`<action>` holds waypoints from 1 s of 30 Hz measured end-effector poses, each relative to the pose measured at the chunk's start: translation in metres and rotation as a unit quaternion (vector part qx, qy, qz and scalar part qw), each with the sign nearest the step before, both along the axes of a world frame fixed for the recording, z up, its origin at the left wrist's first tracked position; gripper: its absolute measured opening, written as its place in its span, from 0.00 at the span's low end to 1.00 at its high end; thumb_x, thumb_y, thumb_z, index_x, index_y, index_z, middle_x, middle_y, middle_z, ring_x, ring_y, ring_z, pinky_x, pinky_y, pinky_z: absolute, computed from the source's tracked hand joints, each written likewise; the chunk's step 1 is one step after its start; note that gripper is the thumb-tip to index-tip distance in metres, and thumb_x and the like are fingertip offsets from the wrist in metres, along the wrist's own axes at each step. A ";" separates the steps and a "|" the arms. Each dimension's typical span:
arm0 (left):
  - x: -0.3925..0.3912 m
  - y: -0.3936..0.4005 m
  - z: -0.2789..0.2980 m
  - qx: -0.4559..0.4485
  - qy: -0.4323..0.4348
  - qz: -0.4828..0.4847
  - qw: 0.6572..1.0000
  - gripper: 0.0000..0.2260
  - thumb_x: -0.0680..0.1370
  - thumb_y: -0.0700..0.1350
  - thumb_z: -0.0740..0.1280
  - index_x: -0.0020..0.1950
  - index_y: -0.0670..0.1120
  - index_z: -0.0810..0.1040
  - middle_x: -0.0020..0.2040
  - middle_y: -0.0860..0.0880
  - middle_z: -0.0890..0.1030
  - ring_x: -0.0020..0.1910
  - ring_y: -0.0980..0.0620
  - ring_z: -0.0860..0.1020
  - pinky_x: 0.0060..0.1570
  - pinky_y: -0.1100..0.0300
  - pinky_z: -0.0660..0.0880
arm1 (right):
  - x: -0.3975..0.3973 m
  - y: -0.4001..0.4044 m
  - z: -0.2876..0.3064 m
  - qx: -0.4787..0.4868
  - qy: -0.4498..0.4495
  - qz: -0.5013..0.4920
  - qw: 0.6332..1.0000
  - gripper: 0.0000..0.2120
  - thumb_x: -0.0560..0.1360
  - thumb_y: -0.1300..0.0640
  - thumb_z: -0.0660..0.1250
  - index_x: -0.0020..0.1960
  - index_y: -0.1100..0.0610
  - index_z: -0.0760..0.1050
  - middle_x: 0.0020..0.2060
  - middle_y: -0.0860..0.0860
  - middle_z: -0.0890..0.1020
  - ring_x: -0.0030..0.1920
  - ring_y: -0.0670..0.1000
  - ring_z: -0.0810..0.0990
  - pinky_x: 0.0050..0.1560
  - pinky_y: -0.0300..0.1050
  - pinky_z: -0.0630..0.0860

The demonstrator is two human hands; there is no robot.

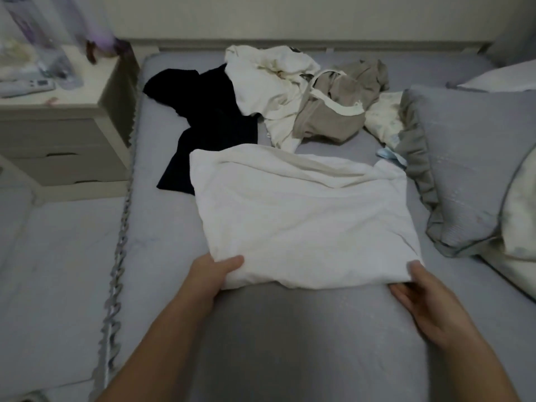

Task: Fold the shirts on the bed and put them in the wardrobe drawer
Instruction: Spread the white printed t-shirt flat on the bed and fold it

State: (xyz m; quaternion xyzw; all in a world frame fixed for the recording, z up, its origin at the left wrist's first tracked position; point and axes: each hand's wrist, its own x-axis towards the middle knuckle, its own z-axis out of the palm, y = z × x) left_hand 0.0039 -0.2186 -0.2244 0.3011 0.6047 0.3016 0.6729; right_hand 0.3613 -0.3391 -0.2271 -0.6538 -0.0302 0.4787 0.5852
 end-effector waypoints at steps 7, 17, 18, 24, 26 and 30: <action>-0.032 -0.122 -0.002 -0.141 0.017 -0.206 0.968 0.22 0.66 0.39 0.78 0.58 0.39 0.79 0.46 0.37 0.85 0.39 0.40 0.84 0.34 0.54 0.80 | -0.006 -0.053 0.020 -0.041 -0.073 -0.079 0.993 0.13 0.75 0.65 0.66 0.58 0.57 0.77 0.48 0.53 0.84 0.46 0.54 0.82 0.37 0.48 0.83; 0.002 -0.158 0.035 0.299 0.227 -0.304 0.876 0.07 0.75 0.54 0.65 0.41 0.54 0.81 0.40 0.55 0.83 0.38 0.57 0.80 0.40 0.64 0.74 | -0.090 -0.078 0.022 -0.140 -0.615 0.198 0.750 0.29 0.75 0.48 0.65 0.74 0.56 0.66 0.76 0.57 0.64 0.76 0.59 0.59 0.75 0.57 0.53; 0.016 -0.137 0.040 0.375 0.290 -0.293 0.830 0.06 0.75 0.50 0.66 0.50 0.57 0.80 0.52 0.55 0.81 0.50 0.55 0.78 0.51 0.60 0.72 | -0.109 -0.073 0.015 -0.150 -0.617 0.266 0.725 0.29 0.78 0.46 0.62 0.76 0.53 0.62 0.78 0.54 0.59 0.78 0.56 0.53 0.76 0.57 0.47; 0.041 -0.025 0.024 0.426 0.535 -0.370 0.629 0.17 0.80 0.53 0.59 0.69 0.56 0.69 0.66 0.52 0.73 0.63 0.49 0.70 0.62 0.52 0.57 | -0.151 -0.064 -0.021 -0.227 -0.667 0.334 0.626 0.33 0.78 0.38 0.47 0.79 0.51 0.58 0.79 0.56 0.59 0.78 0.59 0.55 0.75 0.64 0.48; 0.042 -0.003 0.020 0.453 0.517 -0.384 0.616 0.10 0.80 0.54 0.59 0.56 0.54 0.77 0.52 0.52 0.80 0.51 0.49 0.76 0.54 0.53 0.61 | -0.150 -0.062 -0.023 -0.220 -0.671 0.330 0.626 0.32 0.77 0.39 0.51 0.77 0.53 0.64 0.77 0.57 0.64 0.76 0.61 0.61 0.73 0.65 0.53; 0.027 0.025 0.015 0.407 0.481 -0.215 0.746 0.13 0.82 0.50 0.60 0.42 0.48 0.76 0.38 0.47 0.81 0.39 0.43 0.78 0.39 0.55 0.68 | -0.148 -0.061 -0.026 -0.236 -0.676 0.335 0.613 0.33 0.75 0.40 0.53 0.77 0.54 0.65 0.77 0.56 0.64 0.76 0.60 0.62 0.73 0.64 0.54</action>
